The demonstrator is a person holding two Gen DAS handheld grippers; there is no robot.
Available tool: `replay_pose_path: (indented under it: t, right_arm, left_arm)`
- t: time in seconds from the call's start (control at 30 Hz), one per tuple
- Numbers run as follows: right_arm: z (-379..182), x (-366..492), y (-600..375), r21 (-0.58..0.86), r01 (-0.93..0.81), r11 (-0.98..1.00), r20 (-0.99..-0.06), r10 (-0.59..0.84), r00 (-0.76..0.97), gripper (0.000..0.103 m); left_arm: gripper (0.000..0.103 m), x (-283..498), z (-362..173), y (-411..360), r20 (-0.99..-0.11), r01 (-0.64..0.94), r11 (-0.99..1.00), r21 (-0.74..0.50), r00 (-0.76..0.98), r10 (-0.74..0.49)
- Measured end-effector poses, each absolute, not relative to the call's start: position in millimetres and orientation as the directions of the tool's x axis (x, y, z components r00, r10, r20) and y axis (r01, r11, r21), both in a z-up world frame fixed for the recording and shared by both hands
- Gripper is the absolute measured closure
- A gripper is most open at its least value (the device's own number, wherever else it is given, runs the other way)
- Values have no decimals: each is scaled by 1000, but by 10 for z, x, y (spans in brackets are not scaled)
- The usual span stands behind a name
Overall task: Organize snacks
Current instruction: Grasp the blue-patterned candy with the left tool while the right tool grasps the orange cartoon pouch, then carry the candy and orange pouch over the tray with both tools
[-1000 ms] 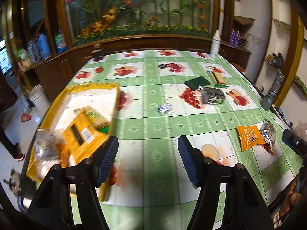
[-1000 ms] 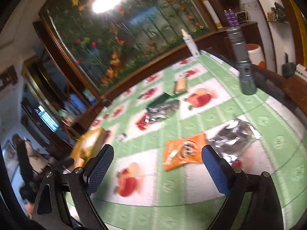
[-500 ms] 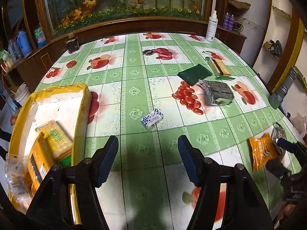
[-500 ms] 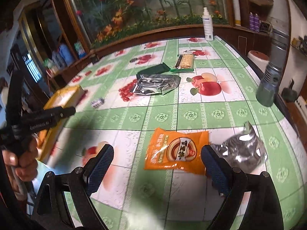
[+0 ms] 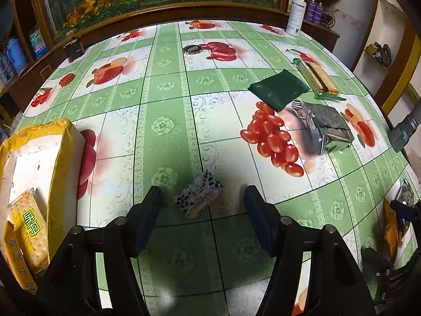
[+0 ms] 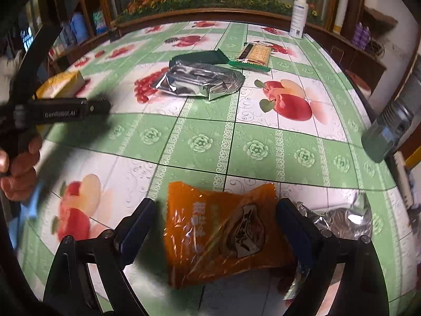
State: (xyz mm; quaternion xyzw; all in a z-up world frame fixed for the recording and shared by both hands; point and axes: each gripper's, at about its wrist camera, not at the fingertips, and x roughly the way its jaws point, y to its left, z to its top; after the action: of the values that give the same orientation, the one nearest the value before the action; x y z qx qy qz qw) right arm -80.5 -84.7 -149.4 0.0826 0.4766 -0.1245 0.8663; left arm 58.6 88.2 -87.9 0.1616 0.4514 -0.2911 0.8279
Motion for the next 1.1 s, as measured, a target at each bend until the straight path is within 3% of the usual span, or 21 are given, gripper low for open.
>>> replay_pose_path:
  t: [0.03,0.07,0.1,0.13,0.17,0.23,0.33,0.4,0.73,0.87,1.1]
  right_arm:
    - [-1488,-804,-853,26,297,955,-843,-138,519,9]
    - [-1486,-802,-859,23,293,956,-841,-140,523,9]
    - [-1482,-801,-862,23,288,957,-839,-138,526,12]
    - [-1463,-811,-870,23,286,958,-835,-139,533,21]
    - [-1445,-823,-879,25,289,957,-831,-141,539,28]
    - [-1420,-847,-894,28,289,957,-826,-141,547,51]
    - [-1392,-906,-907,35,304,952,-817,-148,557,71]
    - [-1377,-967,-940,82,311,947,-807,-120,578,78]
    - [-1168,-1323,-1030,401,265,877,-684,94,723,79]
    - [-1067,-1377,-931,452,216,866,-638,145,756,79]
    - [-964,-1285,-649,467,152,871,-612,194,767,79]
  left_arm:
    - [50,574,-876,884,-836,631,776,6,429,-342]
    - [69,565,-862,878,-830,634,774,6,434,-349]
    - [75,554,-852,883,-828,639,770,0,432,-358]
    - [88,543,-850,890,-827,641,768,-4,429,-362]
    - [87,533,-844,902,-825,641,767,-4,431,-365]
    - [87,505,-838,947,-822,643,766,-18,426,-378]
    - [88,488,-828,1033,-825,636,768,-74,393,-405]
    - [88,471,-817,1116,-826,622,775,-110,376,-419]
    - [88,140,-499,1616,-755,614,755,-230,377,-536]
    - [87,-27,-337,1822,-721,620,746,-244,398,-567]
    - [87,-168,-170,2142,-706,566,803,-187,490,-511]
